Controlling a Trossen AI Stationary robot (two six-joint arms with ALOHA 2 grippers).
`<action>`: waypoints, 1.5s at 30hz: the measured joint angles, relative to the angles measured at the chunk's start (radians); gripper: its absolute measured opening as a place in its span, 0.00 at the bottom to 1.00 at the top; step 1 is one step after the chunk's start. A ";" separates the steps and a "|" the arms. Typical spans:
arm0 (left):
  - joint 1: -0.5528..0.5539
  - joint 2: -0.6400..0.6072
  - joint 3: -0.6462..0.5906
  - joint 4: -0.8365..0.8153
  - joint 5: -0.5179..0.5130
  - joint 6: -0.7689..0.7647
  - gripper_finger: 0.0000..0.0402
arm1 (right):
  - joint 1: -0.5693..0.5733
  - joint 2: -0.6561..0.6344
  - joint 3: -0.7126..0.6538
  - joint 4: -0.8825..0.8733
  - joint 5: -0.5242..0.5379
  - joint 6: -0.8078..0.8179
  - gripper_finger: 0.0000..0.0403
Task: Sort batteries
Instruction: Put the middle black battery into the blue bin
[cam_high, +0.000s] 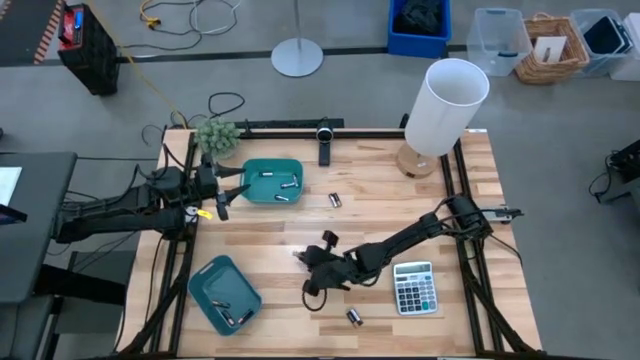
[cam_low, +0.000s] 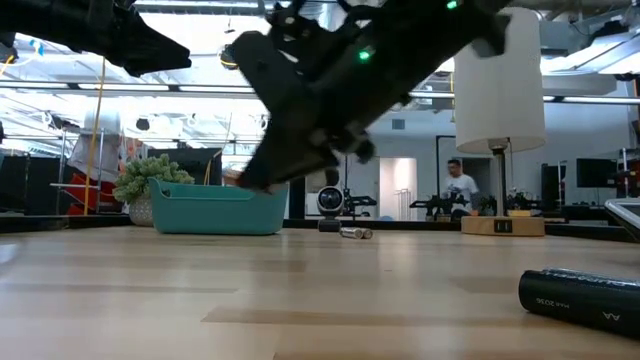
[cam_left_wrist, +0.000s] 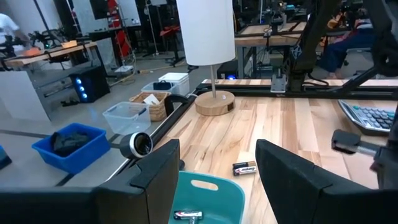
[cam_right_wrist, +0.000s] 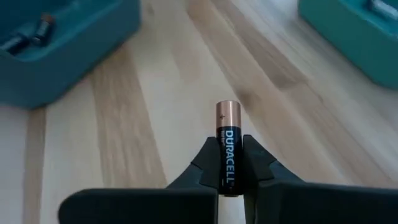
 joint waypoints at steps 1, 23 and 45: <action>0.000 0.000 0.000 0.000 0.000 0.000 0.51 | -0.006 0.001 0.000 0.034 -0.008 -0.034 0.07; 0.000 0.000 0.001 -0.097 0.000 -0.170 0.51 | -0.089 0.069 0.230 0.218 -0.414 -0.416 0.07; 0.003 0.040 0.001 -0.142 0.000 -0.133 0.51 | -0.051 0.532 1.007 -0.068 -0.566 -0.376 0.17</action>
